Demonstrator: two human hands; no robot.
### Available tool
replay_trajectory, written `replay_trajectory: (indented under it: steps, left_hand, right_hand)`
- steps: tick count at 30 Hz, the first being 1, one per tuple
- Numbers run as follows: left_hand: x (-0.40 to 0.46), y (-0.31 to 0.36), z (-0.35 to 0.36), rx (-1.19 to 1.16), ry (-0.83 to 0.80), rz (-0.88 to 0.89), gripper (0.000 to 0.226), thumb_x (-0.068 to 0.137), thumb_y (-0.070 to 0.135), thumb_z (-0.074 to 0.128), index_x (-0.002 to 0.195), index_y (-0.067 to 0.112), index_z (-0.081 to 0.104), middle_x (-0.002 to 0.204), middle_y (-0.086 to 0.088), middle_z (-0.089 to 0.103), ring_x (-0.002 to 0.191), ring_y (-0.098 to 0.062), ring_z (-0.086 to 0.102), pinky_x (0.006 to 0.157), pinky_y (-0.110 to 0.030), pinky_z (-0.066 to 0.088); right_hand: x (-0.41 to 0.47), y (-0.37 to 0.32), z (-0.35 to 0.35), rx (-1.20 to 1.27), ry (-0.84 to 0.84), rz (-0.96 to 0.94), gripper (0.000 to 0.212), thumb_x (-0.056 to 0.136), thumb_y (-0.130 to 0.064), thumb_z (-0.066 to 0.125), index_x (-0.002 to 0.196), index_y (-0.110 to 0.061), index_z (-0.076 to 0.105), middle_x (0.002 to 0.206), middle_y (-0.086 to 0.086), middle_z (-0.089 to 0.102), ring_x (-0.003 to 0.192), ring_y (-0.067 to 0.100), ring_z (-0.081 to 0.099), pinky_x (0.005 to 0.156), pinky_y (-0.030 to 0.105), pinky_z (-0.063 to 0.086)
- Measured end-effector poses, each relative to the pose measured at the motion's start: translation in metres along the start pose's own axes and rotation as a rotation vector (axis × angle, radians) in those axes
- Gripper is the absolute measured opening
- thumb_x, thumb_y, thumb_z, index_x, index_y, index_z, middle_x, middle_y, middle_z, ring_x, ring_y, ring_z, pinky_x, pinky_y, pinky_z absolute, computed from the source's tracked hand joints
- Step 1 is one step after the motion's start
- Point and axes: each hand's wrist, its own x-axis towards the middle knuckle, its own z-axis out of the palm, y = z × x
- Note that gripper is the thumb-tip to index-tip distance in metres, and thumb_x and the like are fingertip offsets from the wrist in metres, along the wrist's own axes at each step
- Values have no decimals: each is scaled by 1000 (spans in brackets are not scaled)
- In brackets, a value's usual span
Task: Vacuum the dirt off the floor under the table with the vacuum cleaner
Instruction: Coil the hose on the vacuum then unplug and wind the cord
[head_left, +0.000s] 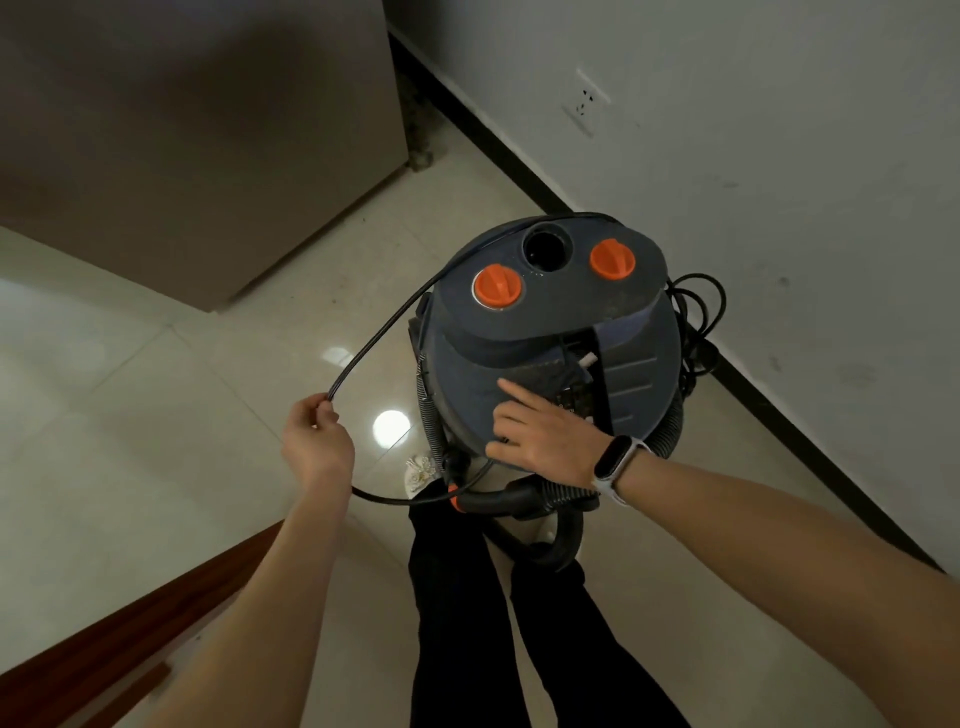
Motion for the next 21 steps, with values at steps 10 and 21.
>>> replay_trajectory:
  steps: [10,21]
  left_hand:
    - [-4,1,-1,-27,-15,-7,25,99,11,42,116,3,59,104,-11,60,91,-14,51,86,-24,39]
    - [-14,-2,38,-45,-129,-163,18,99,14,42,110,6,53,105,-17,61,89,-29,57,94,-42,48]
  right_hand:
    - [-14,-2,3,171,-48,185,17,67,-6,68,82,-14,71,67,4,56,58,21,56,53,25,45]
    - [-57,-3,-14,359,203,923,42,90,-13,41,130,-6,51,128,11,56,118,21,45,101,41,41]
